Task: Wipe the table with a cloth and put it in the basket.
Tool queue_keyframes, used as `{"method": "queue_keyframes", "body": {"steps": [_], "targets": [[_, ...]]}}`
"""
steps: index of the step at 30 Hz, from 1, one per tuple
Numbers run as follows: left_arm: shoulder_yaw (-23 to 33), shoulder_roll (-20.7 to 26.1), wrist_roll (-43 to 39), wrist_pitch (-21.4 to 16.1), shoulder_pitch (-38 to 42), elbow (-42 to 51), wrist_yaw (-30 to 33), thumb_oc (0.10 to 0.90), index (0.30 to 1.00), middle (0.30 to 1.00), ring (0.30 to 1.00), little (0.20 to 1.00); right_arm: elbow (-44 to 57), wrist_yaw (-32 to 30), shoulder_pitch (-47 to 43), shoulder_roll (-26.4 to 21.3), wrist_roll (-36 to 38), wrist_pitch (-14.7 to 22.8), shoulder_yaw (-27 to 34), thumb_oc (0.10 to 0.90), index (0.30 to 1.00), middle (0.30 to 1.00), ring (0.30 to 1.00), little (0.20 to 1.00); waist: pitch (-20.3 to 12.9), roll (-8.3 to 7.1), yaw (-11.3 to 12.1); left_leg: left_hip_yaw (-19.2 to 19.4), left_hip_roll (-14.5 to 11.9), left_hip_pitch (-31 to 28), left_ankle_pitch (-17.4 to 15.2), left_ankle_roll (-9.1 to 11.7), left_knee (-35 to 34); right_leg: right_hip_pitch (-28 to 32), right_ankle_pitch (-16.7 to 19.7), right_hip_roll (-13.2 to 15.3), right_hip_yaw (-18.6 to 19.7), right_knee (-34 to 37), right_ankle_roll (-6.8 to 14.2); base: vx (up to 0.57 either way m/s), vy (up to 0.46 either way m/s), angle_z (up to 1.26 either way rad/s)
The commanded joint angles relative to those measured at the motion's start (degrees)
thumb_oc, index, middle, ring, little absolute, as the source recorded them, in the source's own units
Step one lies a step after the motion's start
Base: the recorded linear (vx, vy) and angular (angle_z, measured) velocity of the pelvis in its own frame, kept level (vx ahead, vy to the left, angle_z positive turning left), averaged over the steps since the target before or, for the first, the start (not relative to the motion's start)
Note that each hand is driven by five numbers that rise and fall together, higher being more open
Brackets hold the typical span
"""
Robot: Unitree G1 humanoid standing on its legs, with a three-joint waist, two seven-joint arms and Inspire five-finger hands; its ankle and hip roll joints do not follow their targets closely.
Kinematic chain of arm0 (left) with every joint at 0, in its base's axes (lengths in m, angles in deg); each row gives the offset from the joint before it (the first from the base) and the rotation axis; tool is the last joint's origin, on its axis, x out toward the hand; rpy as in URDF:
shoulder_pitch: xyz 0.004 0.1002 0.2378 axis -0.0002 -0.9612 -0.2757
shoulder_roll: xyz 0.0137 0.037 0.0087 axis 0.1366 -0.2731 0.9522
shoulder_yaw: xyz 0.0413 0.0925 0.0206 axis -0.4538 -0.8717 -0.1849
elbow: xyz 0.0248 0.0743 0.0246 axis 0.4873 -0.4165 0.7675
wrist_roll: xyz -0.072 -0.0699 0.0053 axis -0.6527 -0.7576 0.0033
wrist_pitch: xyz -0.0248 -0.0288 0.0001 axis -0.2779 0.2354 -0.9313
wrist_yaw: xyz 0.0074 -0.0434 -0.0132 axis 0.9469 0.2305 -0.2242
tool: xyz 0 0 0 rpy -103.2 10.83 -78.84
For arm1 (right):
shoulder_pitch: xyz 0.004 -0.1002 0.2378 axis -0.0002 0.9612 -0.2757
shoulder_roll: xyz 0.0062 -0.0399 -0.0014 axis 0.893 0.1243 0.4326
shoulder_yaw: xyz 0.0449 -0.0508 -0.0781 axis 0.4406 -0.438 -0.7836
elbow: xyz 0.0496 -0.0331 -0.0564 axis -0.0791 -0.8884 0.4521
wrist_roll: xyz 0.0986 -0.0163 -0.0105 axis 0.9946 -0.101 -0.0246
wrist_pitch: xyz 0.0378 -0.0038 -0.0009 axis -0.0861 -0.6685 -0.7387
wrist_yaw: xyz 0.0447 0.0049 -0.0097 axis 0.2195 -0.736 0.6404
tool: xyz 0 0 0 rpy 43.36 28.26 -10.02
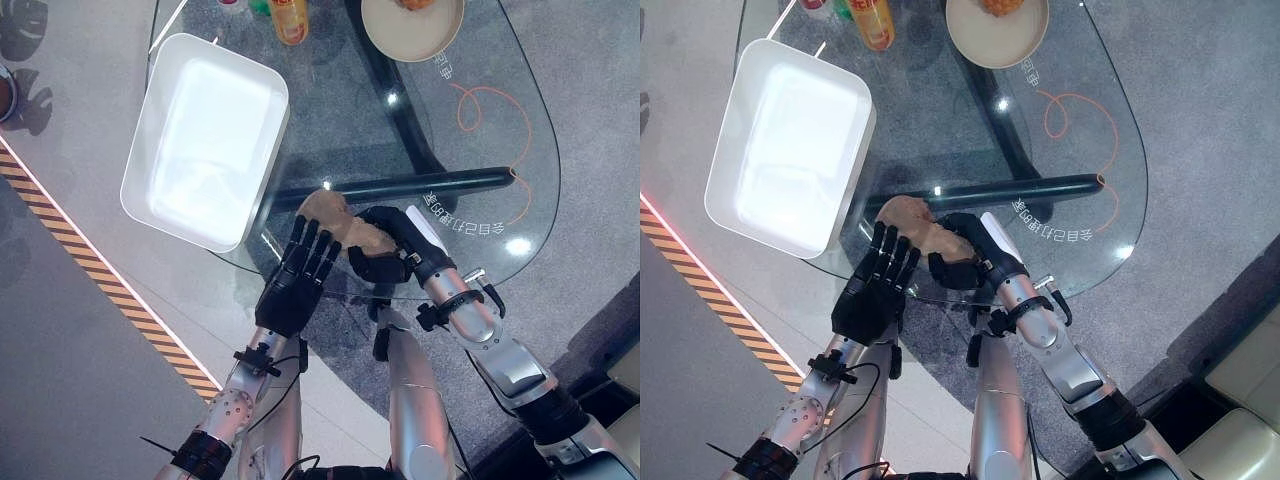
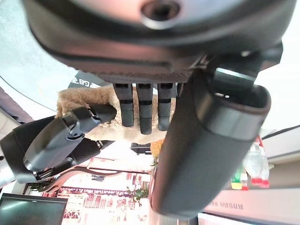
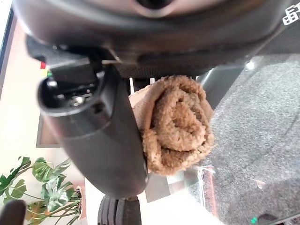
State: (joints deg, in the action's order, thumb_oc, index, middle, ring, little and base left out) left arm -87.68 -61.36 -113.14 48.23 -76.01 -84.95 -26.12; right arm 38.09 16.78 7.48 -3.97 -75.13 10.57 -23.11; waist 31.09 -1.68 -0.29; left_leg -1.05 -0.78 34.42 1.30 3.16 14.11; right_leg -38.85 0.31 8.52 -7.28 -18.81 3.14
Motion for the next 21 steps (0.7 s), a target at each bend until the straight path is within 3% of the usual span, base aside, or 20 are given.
{"method": "queue_keyframes", "body": {"steps": [1,7,13,18,21], "targets": [[-0.3,-0.9,3.0,-0.7,-0.5,10.9,-0.5,0.8,0.9,0.9,0.9,0.9,11.3,-0.6,-0.9,-1.0,-0.5,7.2,-5.4,0.1,0.3,0.3,0.3,0.2,-1.3,0.09,-0.7,4.5,3.9,3.0,-1.4,-3.9,4.7,2.1,2.2,-4.9,0.2,3.7,-0.4,0.0,0.0,0.0],[-0.5,-1.3,3.2,-1.2,-1.5,10.7,0.2,0.8,0.9,0.9,0.9,0.9,9.4,-14.3,1.2,1.1,-0.3,9.9,-1.4,0.1,0.3,0.3,0.3,0.2,-1.3,0.17,-1.1,4.7,4.0,2.5,-1.6,-4.1,4.3,2.3,2.3,-5.1,0.5,3.9,-0.3,0.0,0.0,0.0],[-0.8,-2.2,4.1,-2.0,-3.0,11.4,0.8,0.8,0.9,0.9,0.9,0.9,11.9,-22.2,3.7,2.9,-2.7,12.3,4.0,0.1,0.3,0.3,0.3,0.2,-1.3,0.32,-1.7,5.3,3.8,1.8,-1.8,-4.4,3.9,2.6,2.5,-5.3,1.1,4.1,-0.2,0.0,0.018,-0.03],[-0.5,-2.8,4.9,-1.8,-3.5,10.5,0.5,0.8,0.9,0.9,0.9,0.9,13.1,-23.5,3.9,3.8,-2.6,13.8,6.1,0.1,0.3,0.3,0.3,0.2,-1.3,0.5,-2.0,5.7,3.6,1.7,-2.0,-4.5,3.8,2.4,2.6,-5.5,1.6,4.0,-0.3,0.0,0.027,-0.06],[0.2,-3.3,3.2,-1.1,-3.7,9.8,-0.8,0.8,0.9,0.9,0.9,0.9,14.2,-18.7,3.9,4.1,-2.0,13.7,6.0,0.1,0.3,0.3,0.3,0.2,-1.3,0.62,-2.1,5.8,3.6,1.6,-1.9,-4.5,3.4,2.4,2.6,-5.5,1.8,4.3,-0.4,0.0,0.015,-0.02]]}}
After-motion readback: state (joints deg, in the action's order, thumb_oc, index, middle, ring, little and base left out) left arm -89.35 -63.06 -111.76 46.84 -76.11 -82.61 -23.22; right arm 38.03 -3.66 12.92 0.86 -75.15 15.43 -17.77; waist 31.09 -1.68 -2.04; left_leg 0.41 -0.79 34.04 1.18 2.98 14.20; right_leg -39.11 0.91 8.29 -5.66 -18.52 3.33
